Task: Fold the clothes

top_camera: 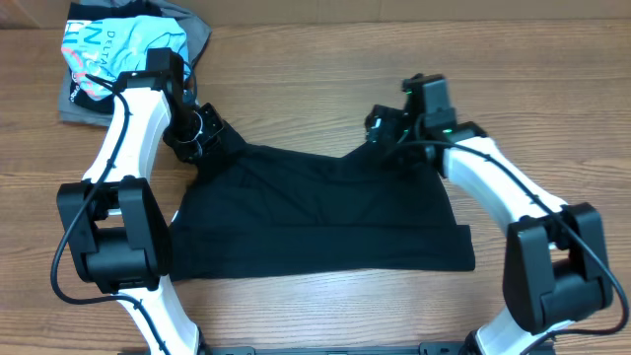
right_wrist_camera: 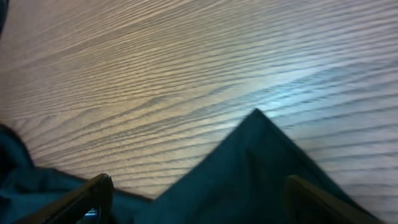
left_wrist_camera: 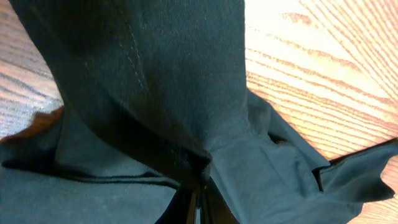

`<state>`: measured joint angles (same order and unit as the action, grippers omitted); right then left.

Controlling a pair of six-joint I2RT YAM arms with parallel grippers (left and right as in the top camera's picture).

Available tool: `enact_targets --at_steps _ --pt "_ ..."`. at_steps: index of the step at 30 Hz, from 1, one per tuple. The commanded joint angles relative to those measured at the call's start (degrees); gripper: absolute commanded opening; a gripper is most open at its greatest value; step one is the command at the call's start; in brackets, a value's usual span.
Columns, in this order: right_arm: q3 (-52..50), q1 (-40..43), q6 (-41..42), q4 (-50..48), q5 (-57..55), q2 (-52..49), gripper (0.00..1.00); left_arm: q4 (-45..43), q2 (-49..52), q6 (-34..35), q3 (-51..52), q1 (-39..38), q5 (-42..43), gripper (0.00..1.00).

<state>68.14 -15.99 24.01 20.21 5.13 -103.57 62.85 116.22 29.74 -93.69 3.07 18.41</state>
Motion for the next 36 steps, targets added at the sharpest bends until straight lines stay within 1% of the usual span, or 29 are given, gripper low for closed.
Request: enact_targets --at_steps 1,3,7,16,20,24,26,29,32,36 --pt "0.20 -1.38 2.91 -1.18 -7.91 -2.45 0.90 0.79 0.33 -1.49 -1.07 -0.22 -0.72 0.04" --pt "0.20 -1.36 4.46 -1.75 -8.94 -3.37 0.89 1.01 0.33 -1.49 -1.07 -0.22 -0.96 0.04" --pt "0.22 -1.38 4.74 -4.24 -9.38 -5.70 0.87 1.09 0.33 -1.49 -1.07 -0.22 -0.96 0.04" --pt "1.20 -1.38 4.72 -7.39 -9.60 -10.08 0.87 1.27 0.33 -1.49 -1.07 -0.22 -0.98 0.04" --pt "1.70 -1.38 4.68 -7.50 -9.97 -11.54 0.86 1.22 0.33 -1.49 -1.07 -0.22 -0.98 0.04" --pt "1.70 -1.38 4.50 -7.58 -10.82 -12.59 0.82 1.25 0.33 -1.49 -1.07 -0.22 -0.98 0.04" --pt "1.70 -1.44 4.48 -7.56 -11.58 -13.31 0.81 1.20 0.33 -1.46 -1.07 -0.22 -0.98 0.04" --pt "1.70 -1.66 4.22 -7.63 -12.70 -14.51 0.77 1.22 0.33 -1.49 -1.07 -0.22 -0.98 0.05" --pt "1.70 -1.88 2.51 -7.96 -13.38 -16.11 0.77 1.25 0.33 -1.49 -1.07 -0.22 -1.01 0.05" --pt "1.70 -2.21 2.45 -7.56 -16.37 -16.55 0.76 1.20 0.33 -1.49 -1.07 -0.22 -1.03 0.06"
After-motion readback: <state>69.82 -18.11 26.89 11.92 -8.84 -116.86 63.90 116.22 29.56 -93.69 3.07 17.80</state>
